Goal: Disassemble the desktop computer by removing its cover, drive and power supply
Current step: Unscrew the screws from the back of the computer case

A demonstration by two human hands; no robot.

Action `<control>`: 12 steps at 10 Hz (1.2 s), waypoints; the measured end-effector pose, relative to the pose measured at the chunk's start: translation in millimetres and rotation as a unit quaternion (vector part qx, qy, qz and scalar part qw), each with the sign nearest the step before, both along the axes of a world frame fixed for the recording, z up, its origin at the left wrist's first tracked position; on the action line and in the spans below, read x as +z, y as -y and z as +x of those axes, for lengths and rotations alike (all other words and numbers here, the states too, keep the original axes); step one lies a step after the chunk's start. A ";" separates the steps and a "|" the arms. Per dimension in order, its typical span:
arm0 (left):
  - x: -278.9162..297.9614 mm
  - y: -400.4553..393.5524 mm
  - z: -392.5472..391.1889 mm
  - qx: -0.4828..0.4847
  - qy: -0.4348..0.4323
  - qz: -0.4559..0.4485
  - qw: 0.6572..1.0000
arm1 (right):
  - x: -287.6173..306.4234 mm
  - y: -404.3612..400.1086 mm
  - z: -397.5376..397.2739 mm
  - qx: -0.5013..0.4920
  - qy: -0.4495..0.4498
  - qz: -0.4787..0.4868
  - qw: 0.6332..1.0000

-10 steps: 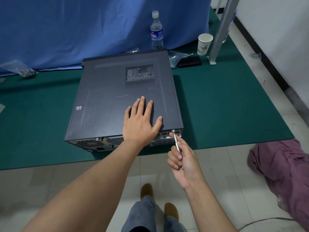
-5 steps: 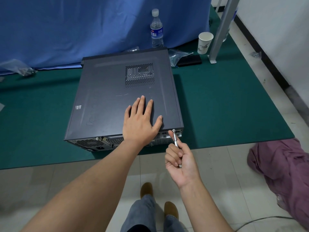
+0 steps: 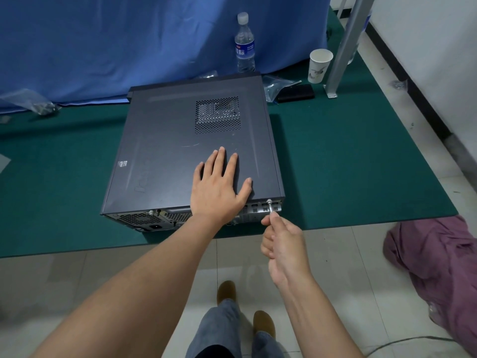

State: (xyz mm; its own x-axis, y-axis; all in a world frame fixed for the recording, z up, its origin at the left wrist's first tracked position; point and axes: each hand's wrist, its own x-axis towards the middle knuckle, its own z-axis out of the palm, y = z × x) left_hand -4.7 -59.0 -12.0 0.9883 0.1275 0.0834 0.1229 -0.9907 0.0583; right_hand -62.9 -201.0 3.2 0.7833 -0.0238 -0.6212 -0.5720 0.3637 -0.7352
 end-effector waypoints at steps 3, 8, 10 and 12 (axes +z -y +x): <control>-0.5 -0.1 0.1 0.001 0.003 0.000 1.000 | 0.9 7.0 -4.3 0.167 0.185 -0.427 0.869; 0.0 -0.2 0.3 0.001 0.007 0.005 1.000 | 5.0 21.9 -1.8 -0.011 -0.141 0.347 0.927; -0.8 0.1 0.3 0.003 0.007 0.002 1.000 | 7.9 13.2 -7.4 0.069 0.015 -0.095 0.993; -1.1 -0.4 0.8 0.002 0.008 -0.001 1.000 | 10.4 25.0 2.4 0.059 -0.146 0.240 0.958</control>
